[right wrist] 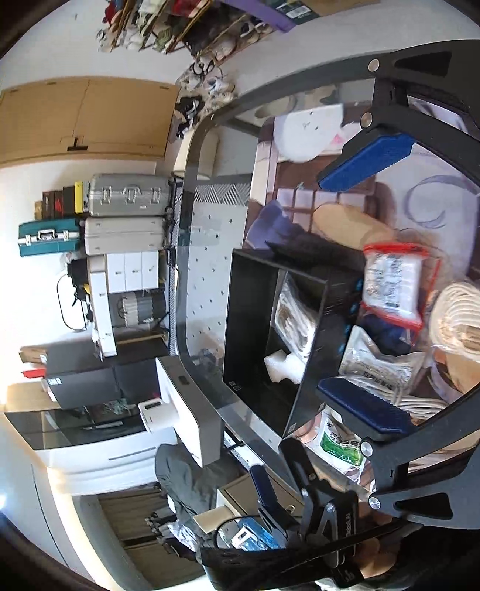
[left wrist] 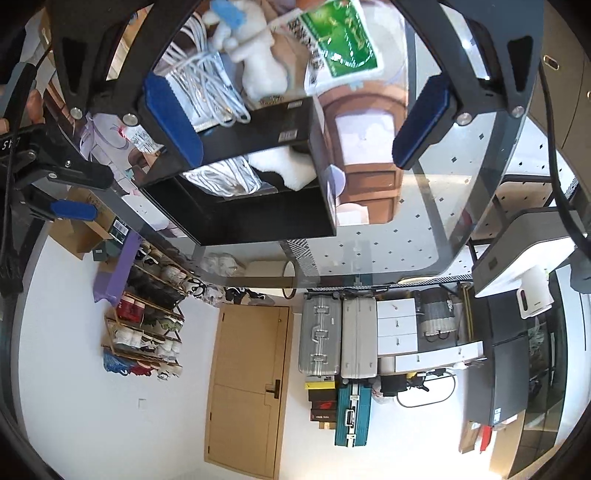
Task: Organize soft objects
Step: 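Move the left tool to the white plush toy while the right tool approaches another rope bag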
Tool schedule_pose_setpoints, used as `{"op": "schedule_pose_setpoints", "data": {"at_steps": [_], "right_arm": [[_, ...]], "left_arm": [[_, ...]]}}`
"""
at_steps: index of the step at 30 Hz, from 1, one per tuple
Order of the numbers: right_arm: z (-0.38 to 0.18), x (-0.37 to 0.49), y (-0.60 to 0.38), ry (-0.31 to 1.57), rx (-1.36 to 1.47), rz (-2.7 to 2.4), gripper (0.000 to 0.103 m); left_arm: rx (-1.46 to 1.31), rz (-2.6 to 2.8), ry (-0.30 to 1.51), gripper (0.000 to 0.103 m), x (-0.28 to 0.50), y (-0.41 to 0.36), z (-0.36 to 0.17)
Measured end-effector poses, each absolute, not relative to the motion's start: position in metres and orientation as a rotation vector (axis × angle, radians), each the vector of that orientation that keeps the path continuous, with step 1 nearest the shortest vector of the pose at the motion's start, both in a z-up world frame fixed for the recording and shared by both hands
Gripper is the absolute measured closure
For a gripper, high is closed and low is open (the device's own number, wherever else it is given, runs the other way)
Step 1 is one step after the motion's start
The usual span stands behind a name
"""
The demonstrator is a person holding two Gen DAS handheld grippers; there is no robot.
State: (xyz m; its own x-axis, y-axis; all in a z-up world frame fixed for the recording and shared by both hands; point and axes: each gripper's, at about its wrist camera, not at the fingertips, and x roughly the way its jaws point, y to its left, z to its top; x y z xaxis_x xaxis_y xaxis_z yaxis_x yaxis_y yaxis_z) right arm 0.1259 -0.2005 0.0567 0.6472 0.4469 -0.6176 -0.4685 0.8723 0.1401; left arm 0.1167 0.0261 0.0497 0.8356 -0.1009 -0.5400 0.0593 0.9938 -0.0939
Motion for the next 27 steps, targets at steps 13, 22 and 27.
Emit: {"op": "schedule_pose_setpoints", "data": {"at_steps": [13, 22, 27], "right_arm": [[0.055, 0.084, -0.217, 0.675, -0.025, 0.506, 0.001], [0.046, 0.068, -0.218, 0.699, -0.047, 0.509, 0.001], [0.042, 0.064, -0.214, 0.707, -0.06, 0.513, 0.001]], "left_arm": [[-0.065, -0.056, 0.549, 0.0, 0.08, 0.027, 0.05], [-0.062, -0.031, 0.559, 0.0, 0.065, 0.024, 0.04], [-0.068, -0.018, 0.556, 0.0, 0.058, 0.026, 0.034]]}}
